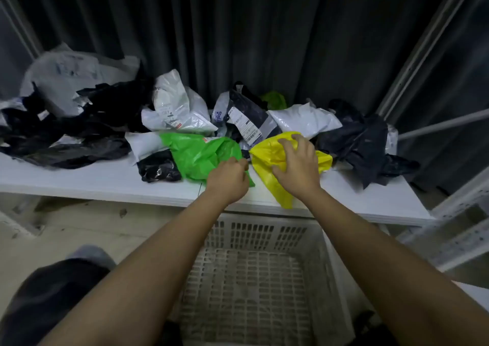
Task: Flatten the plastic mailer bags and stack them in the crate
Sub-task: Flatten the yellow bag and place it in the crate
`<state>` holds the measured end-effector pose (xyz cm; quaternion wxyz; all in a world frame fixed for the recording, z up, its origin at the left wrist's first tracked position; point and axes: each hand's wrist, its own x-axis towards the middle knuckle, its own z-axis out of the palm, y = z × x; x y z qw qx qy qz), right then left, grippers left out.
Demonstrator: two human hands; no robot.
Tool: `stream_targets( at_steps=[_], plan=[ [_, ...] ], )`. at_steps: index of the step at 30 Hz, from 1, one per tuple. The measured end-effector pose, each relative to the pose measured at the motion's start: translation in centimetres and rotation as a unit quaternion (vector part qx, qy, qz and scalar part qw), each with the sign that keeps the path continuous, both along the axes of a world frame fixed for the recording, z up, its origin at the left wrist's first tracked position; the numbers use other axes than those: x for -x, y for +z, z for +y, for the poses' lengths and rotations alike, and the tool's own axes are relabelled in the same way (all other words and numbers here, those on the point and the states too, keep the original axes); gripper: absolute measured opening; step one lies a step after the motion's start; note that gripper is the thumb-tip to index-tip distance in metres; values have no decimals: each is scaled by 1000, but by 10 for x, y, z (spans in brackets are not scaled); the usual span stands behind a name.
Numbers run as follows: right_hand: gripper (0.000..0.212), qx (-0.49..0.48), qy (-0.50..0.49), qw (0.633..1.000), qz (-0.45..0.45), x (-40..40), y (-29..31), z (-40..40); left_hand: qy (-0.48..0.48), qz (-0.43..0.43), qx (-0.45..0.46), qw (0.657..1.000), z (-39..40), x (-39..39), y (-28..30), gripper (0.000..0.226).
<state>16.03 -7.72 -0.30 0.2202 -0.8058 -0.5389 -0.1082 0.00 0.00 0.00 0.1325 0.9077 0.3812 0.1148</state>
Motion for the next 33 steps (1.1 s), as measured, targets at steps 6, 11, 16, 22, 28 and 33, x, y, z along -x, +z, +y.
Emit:
stream_targets(
  at_steps=[6,11,16,22,28,33],
  plan=[
    [100,95,-53,994,7,-48,-13,32,17,-27,26,999,32,-48,-9,32],
    [66,125,-47,991,29,-57,-26,26,34,-56,74,995,32,-65,-21,36],
    [52,89,-48,992,80,-54,-16,15,39,-71,121,989,17,-59,-22,37],
    [61,12,-64,968,243,-46,4,-3,82,-144,216,962,1,-45,-16,53],
    [50,-59,-56,927,365,-49,9,-23,79,-210,343,912,-12,-31,-22,71],
    [30,-150,-67,880,445,-45,8,-35,65,-243,428,868,-26,-24,-18,113]
  ],
)
